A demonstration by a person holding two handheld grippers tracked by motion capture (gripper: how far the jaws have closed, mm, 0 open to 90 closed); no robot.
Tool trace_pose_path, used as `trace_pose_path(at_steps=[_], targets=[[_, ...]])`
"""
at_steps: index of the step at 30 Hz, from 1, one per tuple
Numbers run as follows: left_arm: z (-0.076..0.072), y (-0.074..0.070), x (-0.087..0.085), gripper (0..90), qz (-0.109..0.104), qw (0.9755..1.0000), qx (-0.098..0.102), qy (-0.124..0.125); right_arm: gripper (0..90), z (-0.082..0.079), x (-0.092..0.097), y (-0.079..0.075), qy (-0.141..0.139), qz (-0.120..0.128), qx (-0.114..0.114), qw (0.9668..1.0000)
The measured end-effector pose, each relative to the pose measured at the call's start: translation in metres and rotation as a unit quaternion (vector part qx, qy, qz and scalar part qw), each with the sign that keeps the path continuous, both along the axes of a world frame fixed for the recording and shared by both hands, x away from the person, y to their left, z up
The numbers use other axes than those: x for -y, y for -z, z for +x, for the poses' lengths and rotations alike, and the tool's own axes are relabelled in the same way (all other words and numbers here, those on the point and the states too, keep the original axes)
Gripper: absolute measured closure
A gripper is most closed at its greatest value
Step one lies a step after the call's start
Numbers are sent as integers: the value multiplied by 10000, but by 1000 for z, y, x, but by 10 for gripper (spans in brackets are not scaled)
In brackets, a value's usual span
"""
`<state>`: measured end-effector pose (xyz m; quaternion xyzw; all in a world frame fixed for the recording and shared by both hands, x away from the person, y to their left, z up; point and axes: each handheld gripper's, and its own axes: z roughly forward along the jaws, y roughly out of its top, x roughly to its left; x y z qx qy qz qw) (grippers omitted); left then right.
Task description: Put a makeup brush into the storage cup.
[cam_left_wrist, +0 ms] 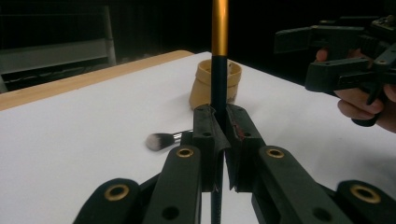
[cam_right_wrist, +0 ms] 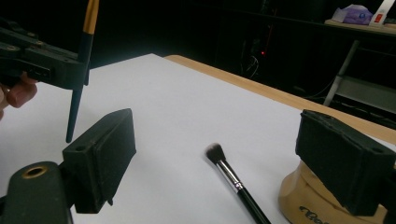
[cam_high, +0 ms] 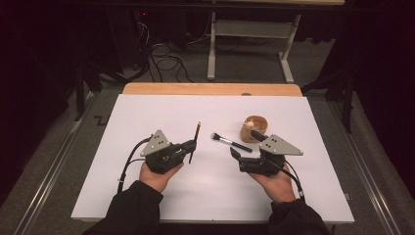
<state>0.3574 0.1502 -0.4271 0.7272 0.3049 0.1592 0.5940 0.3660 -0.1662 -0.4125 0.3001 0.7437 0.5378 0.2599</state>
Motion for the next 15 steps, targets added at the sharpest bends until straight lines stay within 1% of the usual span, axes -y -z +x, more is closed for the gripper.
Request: trace_pose_path(at_steps=[8, 11, 15], targets=[[-5, 2, 10, 836, -103, 9998, -20, 176, 150, -2, -3, 0, -66, 38, -30, 10000], [-7, 4, 14, 836, -130, 9996, -44, 258, 157, -3, -5, 0, -139, 110, -77, 9998], [-9, 6, 20, 836, -91, 9993, -42, 366, 159, -4, -10, 1, -244, 110, -112, 9996]])
